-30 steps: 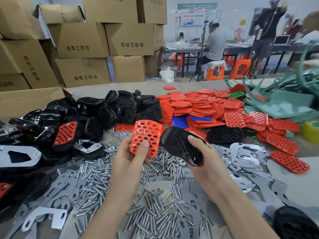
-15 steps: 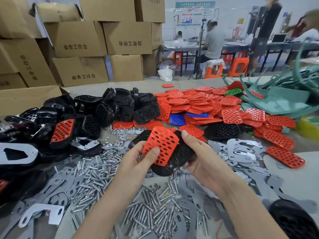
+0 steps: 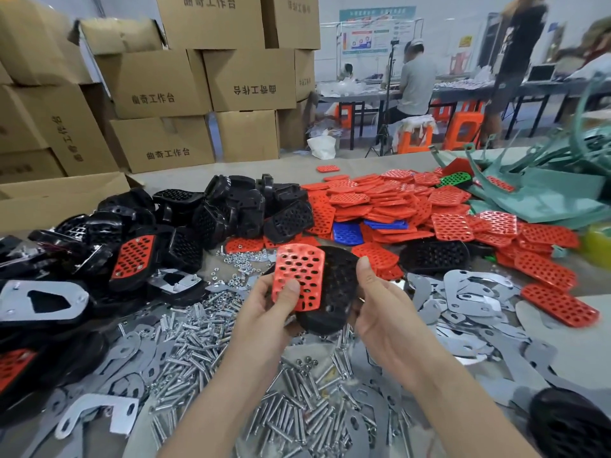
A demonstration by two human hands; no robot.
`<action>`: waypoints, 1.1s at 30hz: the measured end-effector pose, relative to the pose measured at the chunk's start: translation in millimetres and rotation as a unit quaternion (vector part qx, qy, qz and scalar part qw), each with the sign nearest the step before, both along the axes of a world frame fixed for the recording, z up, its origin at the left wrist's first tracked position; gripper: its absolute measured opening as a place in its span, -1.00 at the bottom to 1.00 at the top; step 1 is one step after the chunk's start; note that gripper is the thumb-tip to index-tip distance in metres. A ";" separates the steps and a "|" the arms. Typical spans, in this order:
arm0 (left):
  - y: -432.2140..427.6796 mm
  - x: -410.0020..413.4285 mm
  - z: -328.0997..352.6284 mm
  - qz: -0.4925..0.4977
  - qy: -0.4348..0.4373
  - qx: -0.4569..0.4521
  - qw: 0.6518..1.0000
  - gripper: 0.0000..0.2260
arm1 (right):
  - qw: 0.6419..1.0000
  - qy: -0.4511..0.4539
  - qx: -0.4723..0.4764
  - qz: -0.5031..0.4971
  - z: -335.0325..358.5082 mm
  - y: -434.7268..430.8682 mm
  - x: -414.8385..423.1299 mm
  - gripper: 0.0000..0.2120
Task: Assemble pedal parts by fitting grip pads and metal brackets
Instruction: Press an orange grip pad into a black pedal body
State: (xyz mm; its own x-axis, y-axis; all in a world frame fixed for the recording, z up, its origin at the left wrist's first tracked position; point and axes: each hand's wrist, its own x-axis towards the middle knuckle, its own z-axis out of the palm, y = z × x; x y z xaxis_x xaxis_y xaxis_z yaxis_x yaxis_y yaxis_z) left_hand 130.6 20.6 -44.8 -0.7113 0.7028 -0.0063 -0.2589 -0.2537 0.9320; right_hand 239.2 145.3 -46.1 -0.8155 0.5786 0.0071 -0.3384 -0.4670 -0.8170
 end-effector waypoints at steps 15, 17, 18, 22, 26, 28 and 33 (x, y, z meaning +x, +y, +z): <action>1.0 16.0 -8.4 0.011 0.211 -0.082 0.974 -0.84 | 0.999 0.017 -0.017 0.044 1.9 -6.7 -2.2 -0.63; 1.8 21.5 -7.6 0.044 0.241 -0.077 0.967 -0.76 | 0.998 0.027 -0.020 0.054 3.3 -6.3 -2.6 -0.64; 2.1 23.9 -7.5 0.055 0.245 -0.072 0.965 -0.75 | 0.998 0.032 -0.019 0.058 3.5 -6.5 -2.8 -0.65; 3.9 27.6 -8.1 0.074 0.233 -0.061 0.968 -0.74 | 0.996 0.040 0.000 0.074 4.7 -9.2 -4.1 -0.63; 6.2 28.8 -9.6 0.080 0.220 -0.046 0.971 -0.77 | 0.995 0.053 0.012 0.082 6.0 -13.0 -4.0 -0.60; 7.9 30.2 -10.5 0.083 0.217 -0.041 0.972 -0.78 | 0.994 0.062 0.010 0.086 6.1 -15.3 -4.5 -0.62; 8.2 33.4 -12.0 0.086 0.211 -0.064 0.972 -0.80 | 0.994 0.064 0.003 0.085 4.8 -16.7 -7.1 -0.62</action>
